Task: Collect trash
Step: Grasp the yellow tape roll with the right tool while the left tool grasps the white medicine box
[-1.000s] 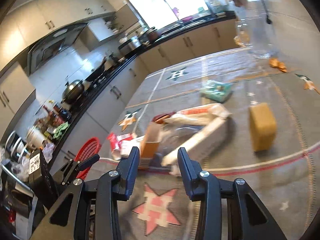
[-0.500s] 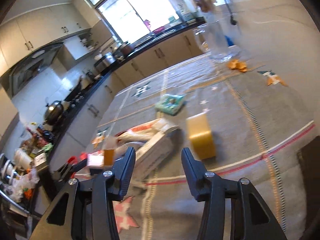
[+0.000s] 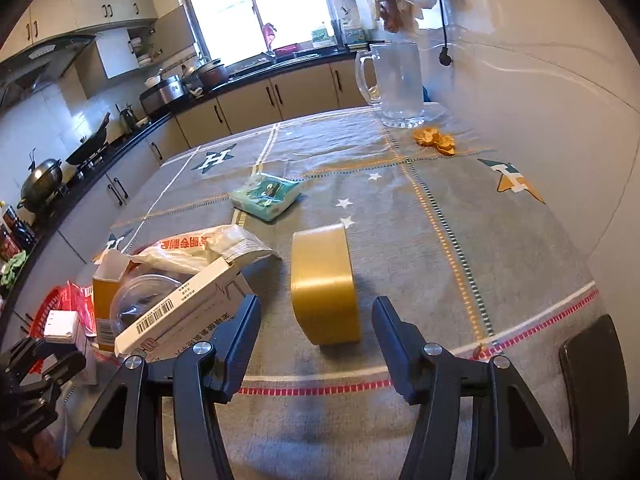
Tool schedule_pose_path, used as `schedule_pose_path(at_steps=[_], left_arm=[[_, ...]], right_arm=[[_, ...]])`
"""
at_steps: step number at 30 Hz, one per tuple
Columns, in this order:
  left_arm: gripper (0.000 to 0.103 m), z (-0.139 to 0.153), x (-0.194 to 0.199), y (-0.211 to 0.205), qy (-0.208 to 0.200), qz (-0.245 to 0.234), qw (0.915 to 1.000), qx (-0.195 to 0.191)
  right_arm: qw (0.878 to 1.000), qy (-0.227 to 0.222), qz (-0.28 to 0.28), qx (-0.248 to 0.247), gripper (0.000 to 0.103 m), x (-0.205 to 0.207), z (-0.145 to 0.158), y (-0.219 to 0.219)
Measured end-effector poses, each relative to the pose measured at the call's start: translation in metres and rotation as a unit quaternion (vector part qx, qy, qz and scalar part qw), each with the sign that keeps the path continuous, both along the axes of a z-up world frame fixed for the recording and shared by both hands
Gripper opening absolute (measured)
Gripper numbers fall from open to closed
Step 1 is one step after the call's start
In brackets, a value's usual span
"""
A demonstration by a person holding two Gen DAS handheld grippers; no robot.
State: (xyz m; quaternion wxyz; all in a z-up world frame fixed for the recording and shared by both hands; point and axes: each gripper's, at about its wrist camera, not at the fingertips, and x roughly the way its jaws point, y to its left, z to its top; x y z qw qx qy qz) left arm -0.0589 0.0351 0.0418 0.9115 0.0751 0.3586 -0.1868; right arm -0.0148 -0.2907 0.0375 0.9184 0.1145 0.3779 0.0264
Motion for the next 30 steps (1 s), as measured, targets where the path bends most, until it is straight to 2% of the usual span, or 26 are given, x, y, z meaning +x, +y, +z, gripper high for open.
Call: schedule_pose_path(at_steps=[1, 2, 3, 9, 17, 30], left_arm=[[0.052, -0.001, -0.001, 0.001, 0.002, 0.004, 1.0000, -0.001], [0.052, -0.001, -0.002, 0.001, 0.005, 0.005, 1.0000, -0.005], [0.052, -0.001, -0.003, 0.002, 0.006, 0.006, 0.9999, -0.009], [0.052, 0.000, -0.007, 0.007, 0.007, 0.023, 0.9995, -0.020], [0.052, 0.009, -0.014, 0.011, -0.009, 0.052, 0.9984, -0.022], [0.052, 0.017, -0.021, 0.013, -0.023, 0.069, 0.9973, -0.006]], right_arm=[[1.000, 0.000, 0.000, -0.008, 0.048, 0.000, -0.001, 0.001], [1.000, 0.002, 0.000, -0.015, 0.036, 0.000, -0.001, 0.004], [1.000, 0.005, 0.002, -0.016, 0.035, -0.001, -0.002, 0.004], [1.000, -0.015, 0.004, -0.013, 0.034, -0.016, 0.010, 0.009], [0.997, -0.056, 0.043, 0.010, 0.033, -0.040, 0.038, 0.031], [0.993, -0.072, 0.089, 0.023, 0.033, -0.055, 0.055, 0.060]])
